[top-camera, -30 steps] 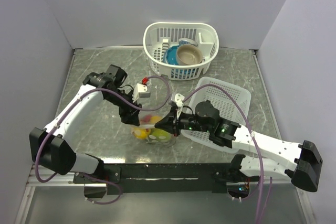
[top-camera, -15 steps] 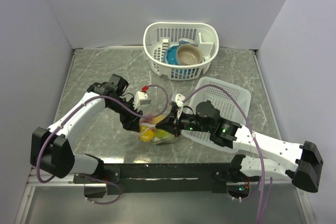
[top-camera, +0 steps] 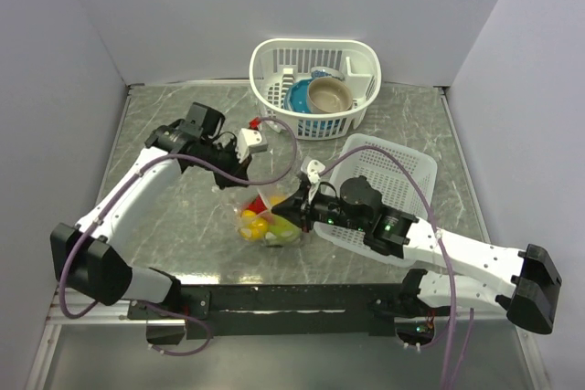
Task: Open the zip-top bag and remove the fake food
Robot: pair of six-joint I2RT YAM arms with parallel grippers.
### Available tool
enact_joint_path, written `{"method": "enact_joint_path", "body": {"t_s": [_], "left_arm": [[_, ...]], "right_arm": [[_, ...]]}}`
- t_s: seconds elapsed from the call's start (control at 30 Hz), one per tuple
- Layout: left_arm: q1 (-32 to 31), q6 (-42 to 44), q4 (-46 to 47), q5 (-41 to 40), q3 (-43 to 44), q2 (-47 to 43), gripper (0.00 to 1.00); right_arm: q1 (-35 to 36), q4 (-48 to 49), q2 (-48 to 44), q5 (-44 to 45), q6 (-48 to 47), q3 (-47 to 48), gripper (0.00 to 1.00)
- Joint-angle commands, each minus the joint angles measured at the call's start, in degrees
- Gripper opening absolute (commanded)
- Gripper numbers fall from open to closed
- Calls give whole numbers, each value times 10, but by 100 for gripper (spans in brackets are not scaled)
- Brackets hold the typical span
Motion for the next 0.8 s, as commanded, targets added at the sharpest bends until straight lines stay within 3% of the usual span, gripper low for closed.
{"method": "enact_joint_path", "body": {"t_s": [0.0,0.03,0.1,0.2,0.23,0.37,0.5,0.77], "left_arm": [[58,-36,103,-201,42,-27,1],[76,-39,106,-208,57,-25,1],[143,-53,104,-210,76,-14,1],[199,-68,96,-191,91,-21,1],[200,-67,86,-164,79,-27,1],[149,-83,32,-96,23,-58,1],[23,-101,-16,-73,-41,-65,1],[-12,-84,-33,-45,-86,-12,1]], "right_arm": [[-30,18,35,71,-6,48,19],[-42,19,47,71,1,53,25],[-67,27,50,62,16,60,28],[-72,36,41,87,20,51,52],[-72,38,35,89,19,47,53],[-71,38,23,72,41,36,53],[-52,55,9,49,65,22,46],[-24,74,28,4,102,-19,35]]}}
